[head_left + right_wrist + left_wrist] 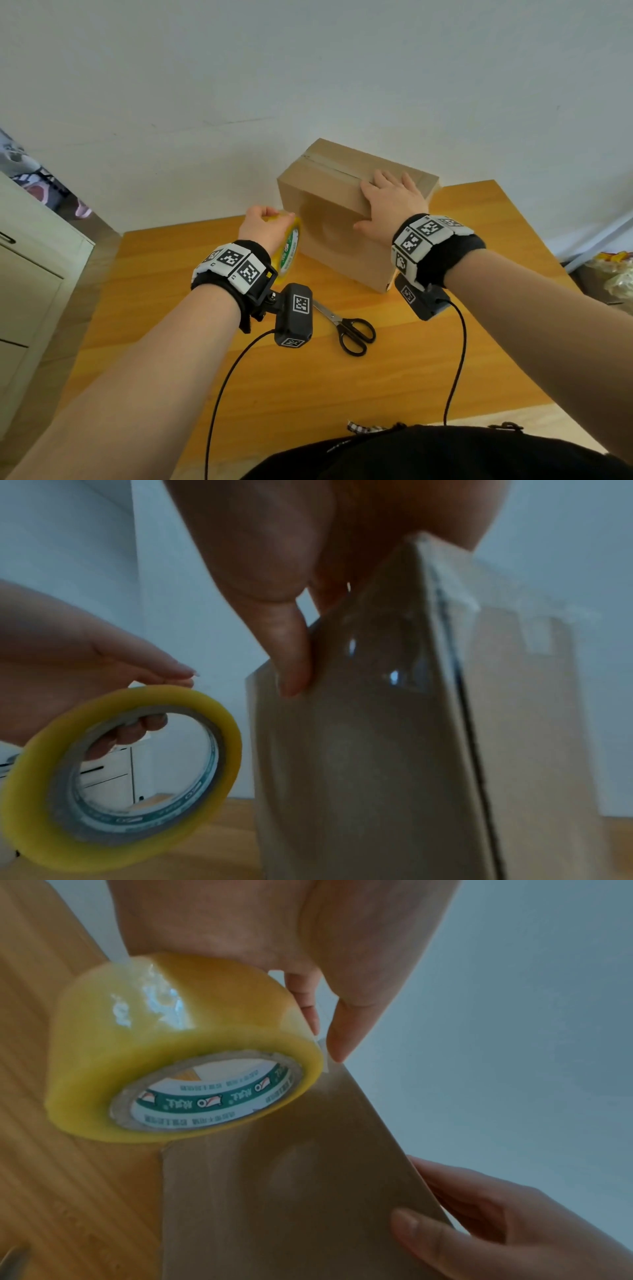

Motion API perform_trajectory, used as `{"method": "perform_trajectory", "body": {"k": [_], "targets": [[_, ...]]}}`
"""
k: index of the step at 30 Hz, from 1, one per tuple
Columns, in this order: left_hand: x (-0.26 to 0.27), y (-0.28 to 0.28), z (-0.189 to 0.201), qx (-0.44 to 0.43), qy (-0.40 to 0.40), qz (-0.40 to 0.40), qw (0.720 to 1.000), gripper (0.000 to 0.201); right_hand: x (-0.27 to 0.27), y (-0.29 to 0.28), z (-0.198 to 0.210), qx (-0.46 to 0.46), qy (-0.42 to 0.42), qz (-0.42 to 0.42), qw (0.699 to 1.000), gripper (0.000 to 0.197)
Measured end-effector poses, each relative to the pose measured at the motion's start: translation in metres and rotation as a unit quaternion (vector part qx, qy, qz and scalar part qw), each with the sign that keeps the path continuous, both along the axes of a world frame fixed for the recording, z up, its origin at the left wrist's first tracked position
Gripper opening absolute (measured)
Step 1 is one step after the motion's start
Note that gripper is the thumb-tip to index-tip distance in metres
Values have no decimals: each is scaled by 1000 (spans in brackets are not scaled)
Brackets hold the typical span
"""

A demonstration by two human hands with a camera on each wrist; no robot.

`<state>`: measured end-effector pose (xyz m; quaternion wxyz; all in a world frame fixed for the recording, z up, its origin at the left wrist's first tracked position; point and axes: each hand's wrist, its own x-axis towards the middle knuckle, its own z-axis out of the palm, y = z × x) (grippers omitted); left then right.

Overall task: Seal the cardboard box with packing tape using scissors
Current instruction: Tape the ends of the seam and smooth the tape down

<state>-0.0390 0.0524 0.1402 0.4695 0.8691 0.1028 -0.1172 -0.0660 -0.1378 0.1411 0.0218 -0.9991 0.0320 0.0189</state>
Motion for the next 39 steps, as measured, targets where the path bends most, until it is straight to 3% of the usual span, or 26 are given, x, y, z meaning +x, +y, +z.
{"method": "perform_trajectory", "body": {"k": [5,9,12,20,25,31,35,39], "targets": [[-1,9,-1,-11,3,4,1000,34,-3,-11,10,14,31,17,999,73],[-3,18,-8,-11,13,9,1000,37,-7,-12,7,34,-23,-47,998,62],[-4,27,-9,-8,11,20,1000,36,-7,0,6,39,-62,-46,996,52],[-6,40,-7,-3,3,27,1000,36,2,56,-5,28,-14,41,999,76],[-8,43,-6,-12,-14,24,1000,36,0,68,-6,53,-19,16,998,67],[-9,45,-3,-13,-18,6,1000,34,-10,74,-4,-18,-72,-29,997,63],[-7,47,-3,-12,-15,-8,1000,34,-10,74,-2,46,-81,-44,995,52],[-4,47,-6,-18,-11,-21,1000,33,-22,64,0,95,-72,5,993,48]]}}
